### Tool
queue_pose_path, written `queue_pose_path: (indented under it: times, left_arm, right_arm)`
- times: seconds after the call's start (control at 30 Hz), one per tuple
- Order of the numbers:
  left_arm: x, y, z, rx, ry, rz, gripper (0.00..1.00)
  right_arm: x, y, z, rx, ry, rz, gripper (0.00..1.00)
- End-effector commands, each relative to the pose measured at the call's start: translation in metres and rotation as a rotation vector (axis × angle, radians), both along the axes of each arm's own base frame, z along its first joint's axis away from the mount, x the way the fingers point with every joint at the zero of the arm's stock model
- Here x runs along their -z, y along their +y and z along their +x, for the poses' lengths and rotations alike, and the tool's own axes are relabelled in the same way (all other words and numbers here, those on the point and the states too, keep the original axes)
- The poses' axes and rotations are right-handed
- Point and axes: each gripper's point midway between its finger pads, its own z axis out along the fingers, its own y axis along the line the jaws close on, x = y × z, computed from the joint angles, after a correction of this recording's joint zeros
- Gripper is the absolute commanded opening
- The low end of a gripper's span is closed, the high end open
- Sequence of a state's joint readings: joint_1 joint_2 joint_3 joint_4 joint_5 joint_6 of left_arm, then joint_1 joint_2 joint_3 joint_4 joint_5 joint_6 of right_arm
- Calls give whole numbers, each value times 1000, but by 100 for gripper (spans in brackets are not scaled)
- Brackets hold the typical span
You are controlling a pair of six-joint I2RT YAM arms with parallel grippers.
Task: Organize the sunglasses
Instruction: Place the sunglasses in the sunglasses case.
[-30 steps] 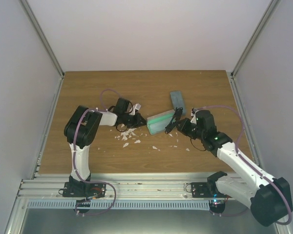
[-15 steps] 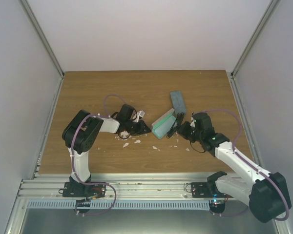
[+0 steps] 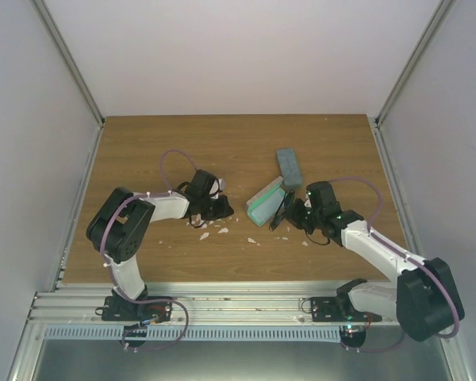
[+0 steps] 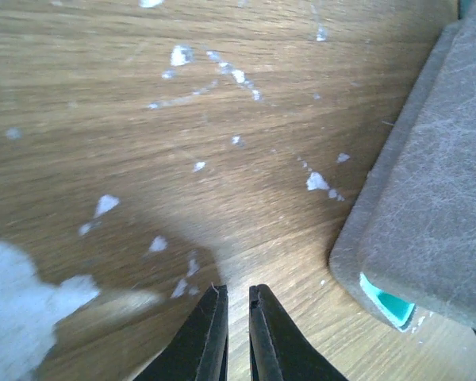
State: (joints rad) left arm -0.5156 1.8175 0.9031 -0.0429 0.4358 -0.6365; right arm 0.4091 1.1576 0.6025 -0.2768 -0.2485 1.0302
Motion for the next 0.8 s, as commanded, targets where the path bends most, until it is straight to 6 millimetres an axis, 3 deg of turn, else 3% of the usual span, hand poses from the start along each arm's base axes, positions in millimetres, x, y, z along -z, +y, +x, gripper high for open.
queue_pose_path:
  times: [0.0, 0.2, 0.63, 0.77]
  left_arm:
    - [-7, 21, 2, -66, -47, 101, 12]
    - [-26, 34, 4, -121, -102, 128, 15]
    - [-65, 54, -15, -176, -194, 94, 26]
    - [-67, 55, -21, -168, -194, 83, 26]
  right_arm:
    - [4, 7, 5, 16, 47, 52, 1]
    - [13, 9, 8, 31, 85, 62, 1]
    - [16, 4, 16, 110, 134, 38, 1]
    - [17, 4, 21, 121, 146, 31, 1]
